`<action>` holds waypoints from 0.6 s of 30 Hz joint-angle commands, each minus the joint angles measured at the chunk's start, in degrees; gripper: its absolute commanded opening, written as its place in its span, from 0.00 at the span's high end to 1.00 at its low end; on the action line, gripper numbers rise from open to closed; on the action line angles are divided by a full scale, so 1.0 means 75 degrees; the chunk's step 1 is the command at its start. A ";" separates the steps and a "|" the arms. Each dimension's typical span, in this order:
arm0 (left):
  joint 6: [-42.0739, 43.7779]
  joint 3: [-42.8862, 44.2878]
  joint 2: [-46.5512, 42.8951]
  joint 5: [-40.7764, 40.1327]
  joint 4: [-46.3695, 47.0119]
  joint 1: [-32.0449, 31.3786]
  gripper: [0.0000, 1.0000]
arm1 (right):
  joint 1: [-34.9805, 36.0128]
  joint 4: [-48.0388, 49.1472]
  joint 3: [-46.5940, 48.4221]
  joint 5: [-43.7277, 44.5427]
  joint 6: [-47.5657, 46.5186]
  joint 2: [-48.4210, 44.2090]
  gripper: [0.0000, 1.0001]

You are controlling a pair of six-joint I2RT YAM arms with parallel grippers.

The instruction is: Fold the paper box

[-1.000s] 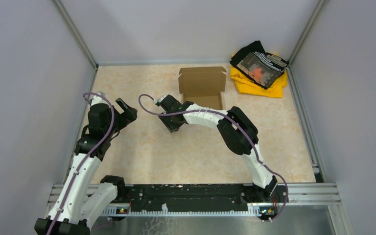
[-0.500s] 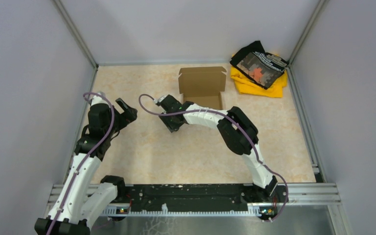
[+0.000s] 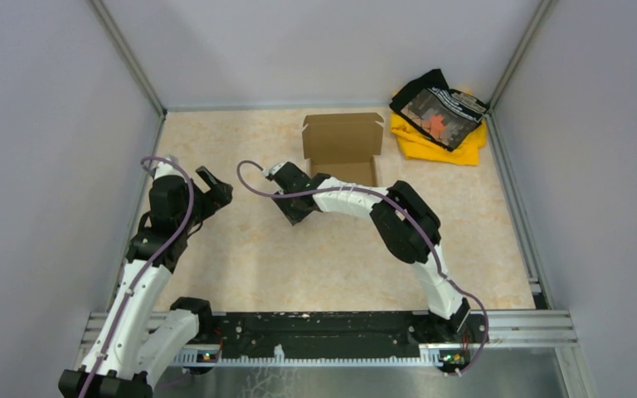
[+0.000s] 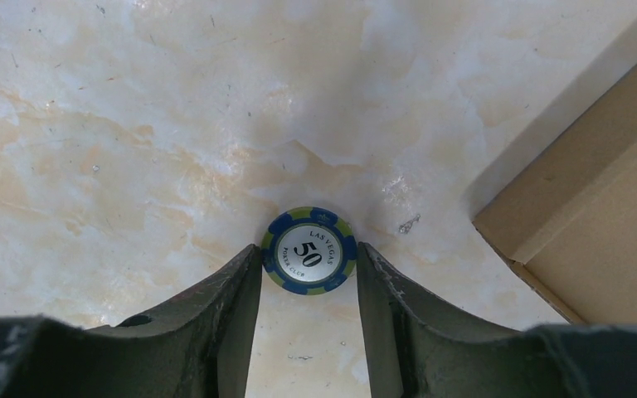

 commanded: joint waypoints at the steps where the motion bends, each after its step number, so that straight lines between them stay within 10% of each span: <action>1: 0.0000 -0.0060 -0.0142 0.0099 0.0166 0.0068 0.01 | -0.0025 -0.0416 -0.0189 -0.0019 0.0069 -0.0060 0.57; 18: -0.0010 -0.0082 -0.0180 0.0096 0.0142 0.0068 0.01 | -0.0032 -0.0403 -0.0151 0.0075 0.0059 -0.0409 0.65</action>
